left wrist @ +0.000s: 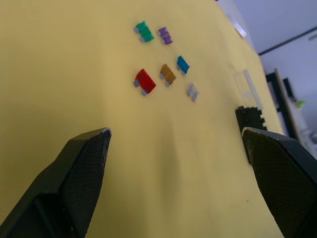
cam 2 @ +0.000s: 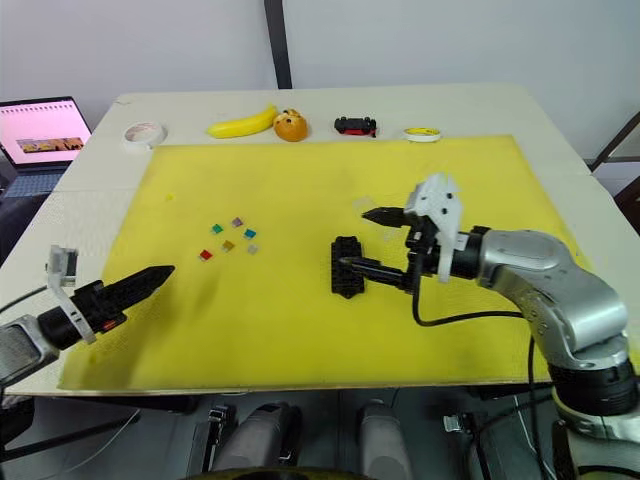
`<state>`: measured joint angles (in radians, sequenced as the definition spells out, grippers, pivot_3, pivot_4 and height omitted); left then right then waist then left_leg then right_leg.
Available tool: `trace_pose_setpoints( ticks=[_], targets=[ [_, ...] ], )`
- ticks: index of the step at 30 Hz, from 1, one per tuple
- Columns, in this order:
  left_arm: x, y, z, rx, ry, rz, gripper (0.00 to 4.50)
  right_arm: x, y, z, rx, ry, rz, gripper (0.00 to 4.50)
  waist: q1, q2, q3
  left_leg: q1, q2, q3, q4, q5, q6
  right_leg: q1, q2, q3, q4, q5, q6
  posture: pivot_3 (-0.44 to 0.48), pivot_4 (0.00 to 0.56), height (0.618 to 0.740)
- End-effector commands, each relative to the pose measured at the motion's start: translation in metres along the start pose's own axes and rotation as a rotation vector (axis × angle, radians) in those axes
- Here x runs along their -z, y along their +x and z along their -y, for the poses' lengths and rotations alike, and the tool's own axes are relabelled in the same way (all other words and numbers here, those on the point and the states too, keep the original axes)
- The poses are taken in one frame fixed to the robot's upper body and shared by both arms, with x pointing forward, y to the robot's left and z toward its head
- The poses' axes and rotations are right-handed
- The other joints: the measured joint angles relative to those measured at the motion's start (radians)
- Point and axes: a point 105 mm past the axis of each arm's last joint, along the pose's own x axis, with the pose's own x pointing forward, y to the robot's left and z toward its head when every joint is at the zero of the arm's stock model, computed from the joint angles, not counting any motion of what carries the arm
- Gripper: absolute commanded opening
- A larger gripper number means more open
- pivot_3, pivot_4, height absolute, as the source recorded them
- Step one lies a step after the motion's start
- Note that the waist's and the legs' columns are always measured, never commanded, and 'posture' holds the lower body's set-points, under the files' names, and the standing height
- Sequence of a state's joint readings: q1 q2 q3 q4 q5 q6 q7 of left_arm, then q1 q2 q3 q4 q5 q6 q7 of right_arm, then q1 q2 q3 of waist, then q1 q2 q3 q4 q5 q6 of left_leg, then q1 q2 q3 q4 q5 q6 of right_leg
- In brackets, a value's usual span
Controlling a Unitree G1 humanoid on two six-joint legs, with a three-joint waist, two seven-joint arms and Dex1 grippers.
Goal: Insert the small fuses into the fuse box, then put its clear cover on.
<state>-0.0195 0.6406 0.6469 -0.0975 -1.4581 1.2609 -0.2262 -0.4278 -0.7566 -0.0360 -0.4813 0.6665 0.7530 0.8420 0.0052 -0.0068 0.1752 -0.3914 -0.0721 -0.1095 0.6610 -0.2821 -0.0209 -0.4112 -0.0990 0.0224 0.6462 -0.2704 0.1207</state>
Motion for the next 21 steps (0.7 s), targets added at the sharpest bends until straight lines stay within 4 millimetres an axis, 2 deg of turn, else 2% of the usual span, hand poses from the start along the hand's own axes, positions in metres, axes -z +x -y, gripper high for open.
trace_pose_setpoints(
  ticks=[1,7,12,19,21],
  targets=[
    [-0.005,0.005,0.007,0.031,-0.064,0.019,4.5,-0.008,0.009,-0.002,-0.009,-0.041,0.023,4.45,0.0,0.0,0.0,0.0,0.0,0.0,0.0,0.0,0.0,0.0,0.0,0.0,0.0,0.0,0.0,0.0,0.15,0.74],
    [-0.018,0.017,0.006,0.02,-0.211,0.093,4.5,-0.003,0.031,-0.008,-0.045,-0.067,0.004,4.45,0.004,0.0,0.0,0.0,0.0,-0.001,0.0,0.001,-0.001,0.0,0.0,0.001,0.001,0.0,0.0,0.0,0.15,0.74],
    [-0.013,0.028,0.007,0.026,-0.291,0.061,4.5,-0.007,0.046,-0.013,-0.077,-0.098,0.012,4.45,0.002,0.0,0.0,0.0,0.0,-0.001,0.0,0.002,-0.004,-0.001,0.0,0.001,0.001,0.0,0.0,0.0,0.15,0.74],
    [-0.01,0.042,0.001,0.022,-0.385,0.054,4.5,-0.003,0.056,-0.015,-0.08,-0.118,0.009,4.45,0.006,0.0,0.0,0.0,-0.001,0.0,0.0,0.002,-0.004,-0.001,0.001,0.001,0.001,0.0,0.0,0.0,0.15,0.74],
    [-0.005,0.045,0.006,0.048,-0.378,0.029,4.5,-0.002,0.058,-0.015,-0.075,-0.119,0.011,4.45,0.007,0.0,0.0,0.0,-0.001,0.0,0.0,0.003,-0.005,-0.001,0.001,0.001,0.001,0.0,0.0,0.0,0.15,0.74]
  ],
)
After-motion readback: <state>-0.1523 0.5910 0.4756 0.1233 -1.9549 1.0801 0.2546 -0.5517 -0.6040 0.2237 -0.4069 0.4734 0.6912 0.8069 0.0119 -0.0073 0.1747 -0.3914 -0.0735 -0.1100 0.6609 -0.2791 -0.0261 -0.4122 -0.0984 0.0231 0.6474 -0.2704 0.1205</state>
